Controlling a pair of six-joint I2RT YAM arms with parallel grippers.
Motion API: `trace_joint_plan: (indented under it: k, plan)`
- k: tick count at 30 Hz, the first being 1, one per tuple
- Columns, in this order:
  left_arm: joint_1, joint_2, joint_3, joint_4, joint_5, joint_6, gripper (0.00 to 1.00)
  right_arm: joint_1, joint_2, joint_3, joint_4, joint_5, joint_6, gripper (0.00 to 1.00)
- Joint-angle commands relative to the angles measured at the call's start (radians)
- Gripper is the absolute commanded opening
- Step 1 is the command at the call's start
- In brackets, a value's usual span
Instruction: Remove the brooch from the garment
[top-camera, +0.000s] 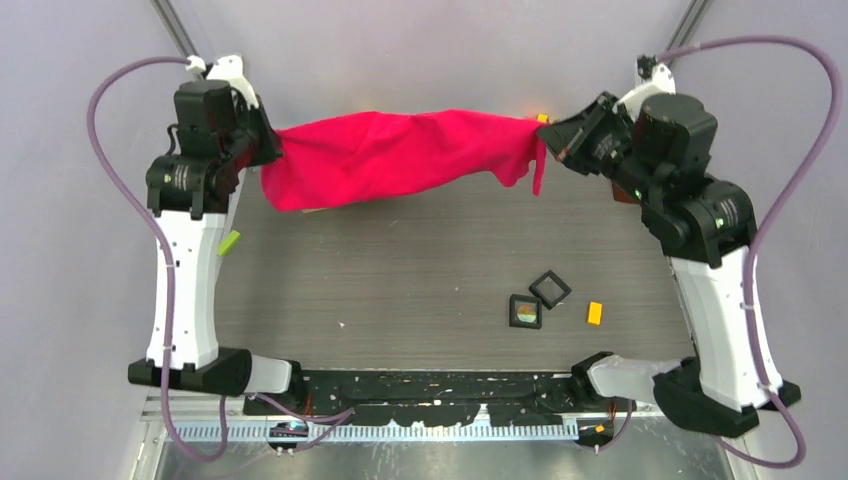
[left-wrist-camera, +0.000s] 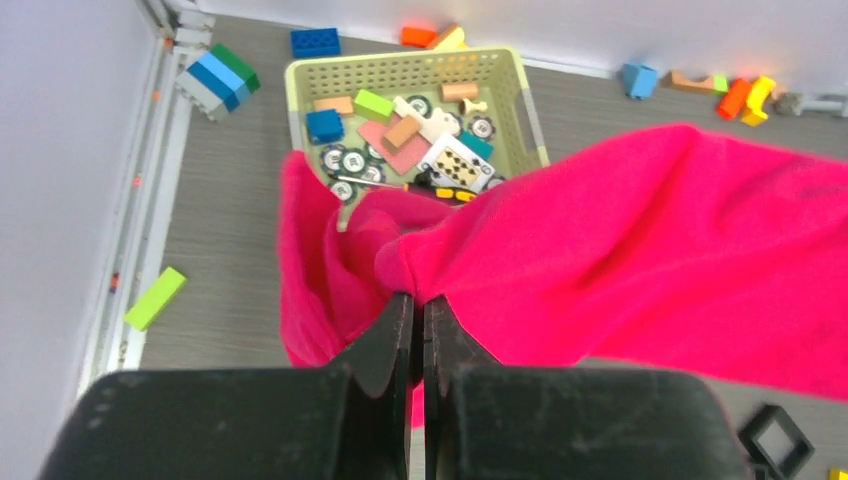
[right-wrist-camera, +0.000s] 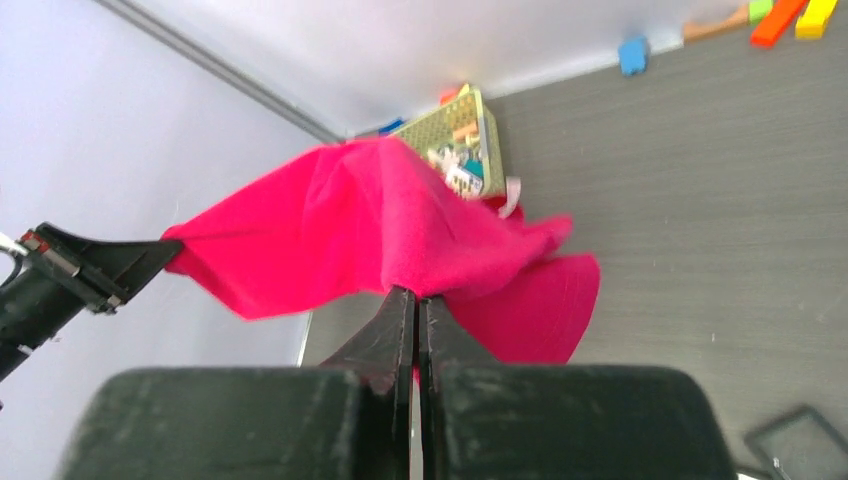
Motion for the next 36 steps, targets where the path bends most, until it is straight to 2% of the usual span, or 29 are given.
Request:
trace_joint_plan:
  k: [1,4,5,7,9,11,15,17,18,20,22,25,27,32,36]
  plan:
    - [0.006,-0.124,-0.256,0.052,0.143,-0.007,0.00,-0.003,-0.165,-0.237,0.100,-0.155,0.069,0.00]
    - [0.005,-0.215,-0.525,0.129,0.164,-0.037,0.00,0.002,-0.269,-0.623,0.193,-0.314,0.165,0.01]
    - [0.006,-0.237,-0.600,0.147,0.180,-0.048,0.00,0.008,-0.318,-0.699,0.227,-0.371,0.183,0.01]
    - [0.006,-0.278,-0.730,0.179,0.203,-0.072,0.00,0.064,-0.389,-0.956,0.253,-0.383,0.216,0.01]
    - [0.006,-0.315,-0.840,0.221,0.215,-0.096,0.00,0.163,-0.465,-1.128,0.278,-0.333,0.251,0.01]
    - [0.005,-0.341,-0.930,0.236,0.216,-0.115,0.00,0.332,-0.519,-1.284,0.319,-0.295,0.304,0.01]
    - [0.006,-0.359,-0.993,0.222,0.181,-0.143,0.00,0.579,-0.518,-1.473,0.427,-0.232,0.407,0.04]
    - [0.006,-0.365,-1.010,0.218,0.156,-0.160,0.01,0.661,-0.473,-1.471,0.417,-0.176,0.412,0.16]
    - [0.006,-0.367,-1.018,0.220,0.149,-0.164,0.02,0.675,-0.441,-1.456,0.375,-0.130,0.392,0.30]
    - [0.006,-0.368,-1.033,0.222,0.140,-0.172,0.03,0.688,-0.407,-1.388,0.285,-0.010,0.349,0.47]
    - [0.006,-0.364,-1.048,0.222,0.133,-0.175,0.03,0.686,-0.382,-1.264,0.217,0.135,0.295,0.56]
    - [0.005,-0.358,-1.063,0.211,0.114,-0.176,0.03,0.661,-0.309,-1.146,0.176,0.322,0.202,0.60]
    - [0.006,-0.355,-1.068,0.190,0.100,-0.176,0.03,0.613,-0.243,-1.075,0.196,0.365,0.152,0.61]
    - [0.005,-0.390,-1.112,0.179,0.120,-0.223,0.03,0.416,-0.069,-0.984,0.348,0.250,0.069,0.60]
    - [0.006,-0.438,-1.147,0.192,0.160,-0.252,0.03,0.324,0.110,-0.903,0.466,0.161,0.051,0.63]
